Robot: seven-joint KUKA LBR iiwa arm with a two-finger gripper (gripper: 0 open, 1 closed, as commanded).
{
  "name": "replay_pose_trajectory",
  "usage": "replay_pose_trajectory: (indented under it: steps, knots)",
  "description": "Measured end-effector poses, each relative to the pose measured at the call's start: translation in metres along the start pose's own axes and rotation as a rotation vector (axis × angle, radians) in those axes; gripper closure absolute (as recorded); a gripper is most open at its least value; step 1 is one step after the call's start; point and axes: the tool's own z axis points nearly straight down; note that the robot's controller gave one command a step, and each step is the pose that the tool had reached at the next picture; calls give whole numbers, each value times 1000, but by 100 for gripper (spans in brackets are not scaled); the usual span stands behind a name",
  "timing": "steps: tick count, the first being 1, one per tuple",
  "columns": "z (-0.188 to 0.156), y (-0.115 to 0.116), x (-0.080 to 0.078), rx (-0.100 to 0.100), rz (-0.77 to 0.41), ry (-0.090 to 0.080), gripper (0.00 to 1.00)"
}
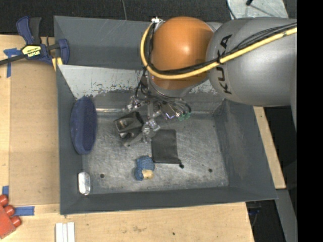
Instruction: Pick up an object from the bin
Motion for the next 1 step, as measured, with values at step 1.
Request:
replay_pose_trajectory:
  steps: [1]
  knots:
    - [-40, -7, 12, -1, 15, 2, 100]
